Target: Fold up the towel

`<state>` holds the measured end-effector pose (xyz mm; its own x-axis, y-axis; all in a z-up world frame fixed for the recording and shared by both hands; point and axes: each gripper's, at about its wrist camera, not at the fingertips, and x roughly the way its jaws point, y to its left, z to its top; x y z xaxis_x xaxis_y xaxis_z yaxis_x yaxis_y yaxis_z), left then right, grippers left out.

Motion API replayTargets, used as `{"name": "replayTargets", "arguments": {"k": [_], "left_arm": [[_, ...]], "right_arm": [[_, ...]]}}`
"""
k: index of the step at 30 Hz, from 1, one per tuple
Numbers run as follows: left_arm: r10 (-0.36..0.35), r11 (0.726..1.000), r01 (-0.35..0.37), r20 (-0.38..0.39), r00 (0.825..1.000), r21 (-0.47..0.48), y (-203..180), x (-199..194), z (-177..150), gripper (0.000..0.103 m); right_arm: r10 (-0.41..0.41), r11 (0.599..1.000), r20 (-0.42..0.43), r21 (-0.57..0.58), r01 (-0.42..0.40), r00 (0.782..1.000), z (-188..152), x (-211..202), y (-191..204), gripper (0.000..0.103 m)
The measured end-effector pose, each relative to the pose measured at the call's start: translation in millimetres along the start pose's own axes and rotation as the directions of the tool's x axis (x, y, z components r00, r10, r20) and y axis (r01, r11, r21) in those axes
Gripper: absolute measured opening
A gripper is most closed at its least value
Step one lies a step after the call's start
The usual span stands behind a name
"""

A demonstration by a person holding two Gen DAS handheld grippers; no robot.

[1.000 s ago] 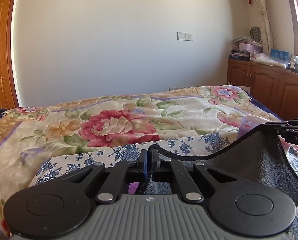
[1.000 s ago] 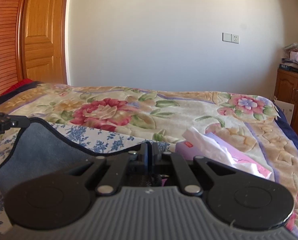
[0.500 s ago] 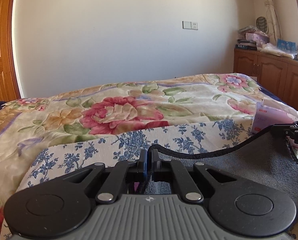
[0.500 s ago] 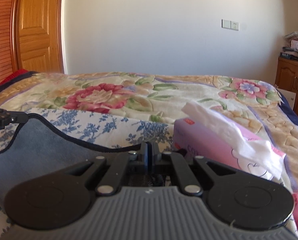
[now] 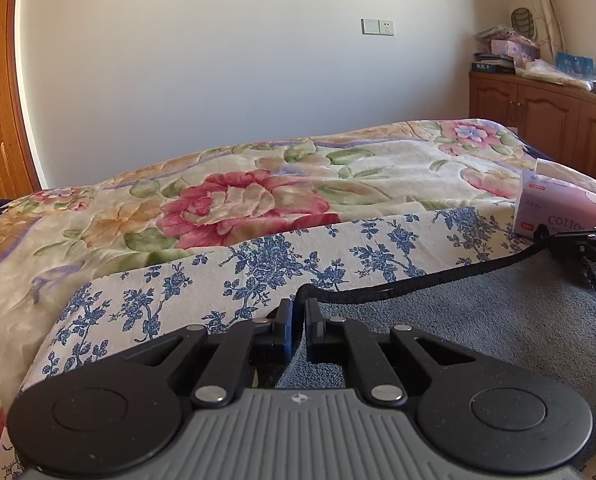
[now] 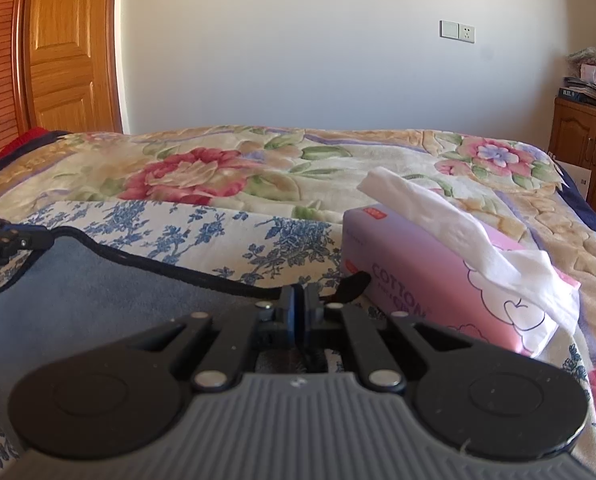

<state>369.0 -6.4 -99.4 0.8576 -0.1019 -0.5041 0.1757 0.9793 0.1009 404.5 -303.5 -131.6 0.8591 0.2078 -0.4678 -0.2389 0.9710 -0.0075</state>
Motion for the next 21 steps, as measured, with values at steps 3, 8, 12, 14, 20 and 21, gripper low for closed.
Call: {"name": "replayTargets", "arguments": {"k": [3,8,12,14,20,21], "left_arm": [[-0.005,1.000,0.005,0.004,1.000,-0.006,1.5,-1.8,0.7,0.018],[-0.005,1.000,0.005,0.009,1.000,-0.010,1.2,-6.1,1.1,0.045],[-0.020,1.000,0.020,0.001,1.000,0.000,-2.3,-10.9,1.5,0.057],[-0.020,1.000,0.020,0.001,1.000,-0.007,-2.9,-15.0,1.4,0.069],[-0.011,1.000,0.011,0.004,1.000,-0.009,-7.5,-33.5,3.5,0.082],[-0.011,1.000,0.011,0.007,1.000,-0.006,-8.4,-37.8,4.2,0.083]], "right_arm": [[-0.005,1.000,-0.001,0.003,0.005,1.000,1.2,-1.4,-0.3,0.016],[0.004,1.000,-0.001,-0.002,-0.004,1.000,4.4,-5.7,3.2,0.049],[0.008,1.000,-0.003,-0.012,-0.008,1.000,9.2,-11.6,7.4,0.049],[0.009,1.000,-0.012,-0.008,-0.009,1.000,11.9,-13.8,8.3,0.049],[0.002,1.000,-0.029,-0.002,-0.003,1.000,20.5,-27.9,10.8,0.050],[0.002,1.000,-0.029,0.001,-0.001,1.000,22.2,-31.4,11.5,0.050]]}}
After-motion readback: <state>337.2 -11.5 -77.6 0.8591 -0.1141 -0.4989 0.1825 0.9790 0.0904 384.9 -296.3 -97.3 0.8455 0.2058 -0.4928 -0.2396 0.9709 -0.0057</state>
